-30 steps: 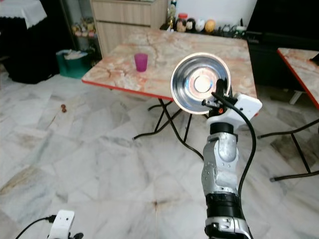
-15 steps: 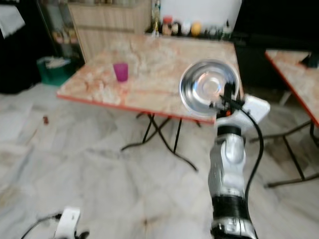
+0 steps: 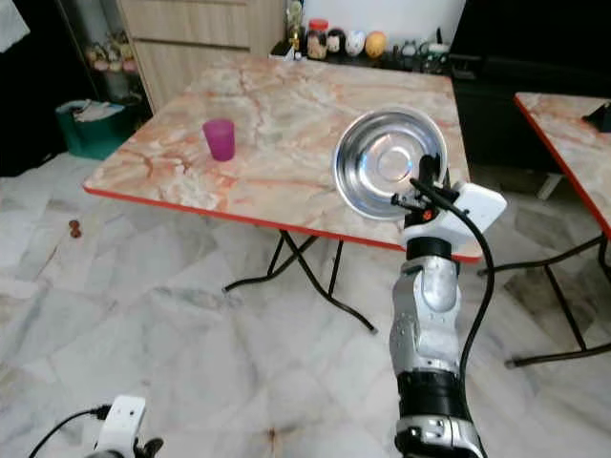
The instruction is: Setting the table
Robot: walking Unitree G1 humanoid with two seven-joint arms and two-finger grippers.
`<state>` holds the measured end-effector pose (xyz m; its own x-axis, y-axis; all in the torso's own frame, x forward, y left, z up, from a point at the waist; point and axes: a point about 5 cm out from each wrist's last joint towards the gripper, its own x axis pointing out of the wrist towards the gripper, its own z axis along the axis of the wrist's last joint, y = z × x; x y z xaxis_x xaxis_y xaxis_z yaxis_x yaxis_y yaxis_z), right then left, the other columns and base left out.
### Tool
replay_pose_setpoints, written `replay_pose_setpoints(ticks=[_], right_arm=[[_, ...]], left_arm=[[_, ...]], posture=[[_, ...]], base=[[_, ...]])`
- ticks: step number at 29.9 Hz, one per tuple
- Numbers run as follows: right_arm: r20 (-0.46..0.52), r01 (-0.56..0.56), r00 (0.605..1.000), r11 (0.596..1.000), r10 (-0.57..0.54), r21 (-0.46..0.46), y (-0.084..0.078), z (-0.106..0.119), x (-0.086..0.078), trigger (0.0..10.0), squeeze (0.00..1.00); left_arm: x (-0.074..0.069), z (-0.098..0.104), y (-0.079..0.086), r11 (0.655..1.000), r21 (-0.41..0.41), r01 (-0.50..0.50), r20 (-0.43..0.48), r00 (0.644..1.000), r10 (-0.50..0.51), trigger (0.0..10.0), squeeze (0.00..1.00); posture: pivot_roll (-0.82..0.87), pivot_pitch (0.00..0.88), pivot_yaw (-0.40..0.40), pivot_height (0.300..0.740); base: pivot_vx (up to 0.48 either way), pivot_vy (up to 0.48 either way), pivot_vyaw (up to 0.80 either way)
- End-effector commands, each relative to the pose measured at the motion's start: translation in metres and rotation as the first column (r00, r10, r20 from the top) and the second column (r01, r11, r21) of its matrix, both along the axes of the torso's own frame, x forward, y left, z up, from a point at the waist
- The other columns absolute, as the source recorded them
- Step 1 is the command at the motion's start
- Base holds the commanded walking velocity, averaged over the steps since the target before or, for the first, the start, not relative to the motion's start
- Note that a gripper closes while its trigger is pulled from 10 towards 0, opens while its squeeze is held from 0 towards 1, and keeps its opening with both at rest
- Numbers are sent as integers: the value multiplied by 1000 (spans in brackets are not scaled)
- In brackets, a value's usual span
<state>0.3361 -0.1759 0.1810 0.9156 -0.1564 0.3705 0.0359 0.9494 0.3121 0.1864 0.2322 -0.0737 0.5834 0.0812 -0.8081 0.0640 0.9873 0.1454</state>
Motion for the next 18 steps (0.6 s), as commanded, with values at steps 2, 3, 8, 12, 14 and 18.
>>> replay_pose_setpoints(ticks=[2, 3, 8, 12, 14, 18], right_arm=[[23, -6, 1000, 1000, 6, -9, 2, 6, 0, 10000, 0], [22, -7, 1000, 1000, 7, -9, 2, 6, 0, 10000, 0], [22, -9, 1000, 1000, 9, -11, 2, 6, 1, 10000, 0], [20, -10, 1000, 1000, 10, -14, 2, 7, 1, 10000, 0], [20, -10, 1000, 1000, 11, -14, 2, 7, 1, 10000, 0], [13, -13, 1000, 1000, 13, -17, 2, 5, 1, 10000, 0]], left_arm=[[-4, -1, 3, 1000, -2, -8, -14, 1000, 7, 10000, 0], [-4, -1, 3, 1000, -1, -5, -15, 1000, 5, 10000, 0], [-4, -1, 2, 1000, 1, 1, -17, 1000, -1, 10000, 0], [-3, -1, 3, 1000, 18, 18, -19, 1000, -18, 10000, 0], [-3, -1, 3, 1000, 20, 23, -20, 1000, -22, 10000, 0], [-2, -1, 2, 1000, 19, 19, -18, 1000, -19, 10000, 0]], posture=[[35, 0, -16, 740], [35, 0, -15, 740], [31, 0, -12, 740], [31, 0, -11, 740], [33, 0, -13, 740], [35, 0, -16, 740]], base=[[0, 0, 0], [0, 0, 0], [0, 0, 0], [0, 0, 0], [0, -165, 0], [0, -362, 0]])
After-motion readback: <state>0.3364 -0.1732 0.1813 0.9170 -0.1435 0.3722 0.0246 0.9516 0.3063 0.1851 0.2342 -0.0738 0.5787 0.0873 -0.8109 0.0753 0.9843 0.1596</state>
